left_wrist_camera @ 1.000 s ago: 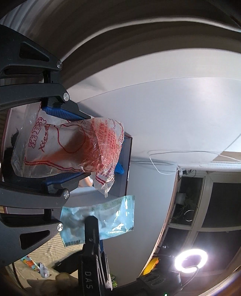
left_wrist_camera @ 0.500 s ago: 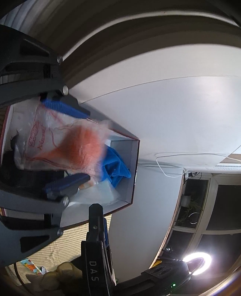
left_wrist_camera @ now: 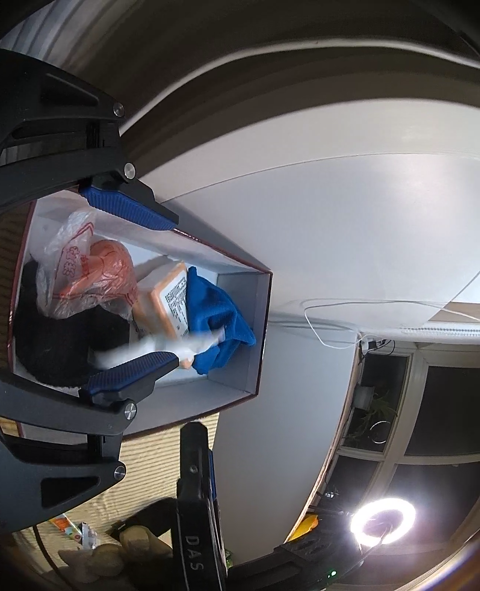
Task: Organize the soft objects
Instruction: 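Open both tools to drop the bag and cotton pack into the shoebox, then move both tools back over the bed to the black velvet pouch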
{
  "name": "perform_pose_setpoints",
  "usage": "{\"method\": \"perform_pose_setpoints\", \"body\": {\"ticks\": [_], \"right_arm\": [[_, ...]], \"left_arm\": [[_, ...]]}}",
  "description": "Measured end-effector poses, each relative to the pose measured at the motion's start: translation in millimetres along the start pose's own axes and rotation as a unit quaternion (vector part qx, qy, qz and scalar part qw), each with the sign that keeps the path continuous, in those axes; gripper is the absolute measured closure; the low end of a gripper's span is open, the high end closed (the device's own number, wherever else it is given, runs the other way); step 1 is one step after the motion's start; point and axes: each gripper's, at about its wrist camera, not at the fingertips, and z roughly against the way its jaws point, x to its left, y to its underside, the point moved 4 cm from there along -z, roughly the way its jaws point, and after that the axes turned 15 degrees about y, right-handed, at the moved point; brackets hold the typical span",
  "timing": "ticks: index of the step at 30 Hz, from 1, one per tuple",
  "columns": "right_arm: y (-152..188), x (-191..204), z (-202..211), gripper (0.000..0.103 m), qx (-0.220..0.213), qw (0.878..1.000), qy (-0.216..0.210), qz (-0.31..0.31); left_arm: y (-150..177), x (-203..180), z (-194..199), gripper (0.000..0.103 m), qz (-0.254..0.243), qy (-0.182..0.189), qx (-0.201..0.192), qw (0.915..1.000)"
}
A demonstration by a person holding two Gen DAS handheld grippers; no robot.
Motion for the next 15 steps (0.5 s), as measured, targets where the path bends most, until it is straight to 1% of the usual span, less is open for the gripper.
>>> {"method": "perform_pose_setpoints", "body": {"ticks": [3, 8, 15], "right_arm": [[5, -10, 11, 0.049, -0.005, 1.0, -0.002, -0.006], [19, -30, 39, 0.047, -0.017, 1.0, 0.0, -0.008], [56, -69, 86, 0.045, -0.038, 0.999, 0.011, -0.012]], "left_arm": [[1, -5, 6, 0.035, -0.001, 0.004, -0.005, 1.0], [6, -24, 14, 0.035, -0.009, 0.025, -0.008, 0.9996], [16, -66, 20, 0.035, -0.031, 0.072, -0.003, 0.9969]]}}
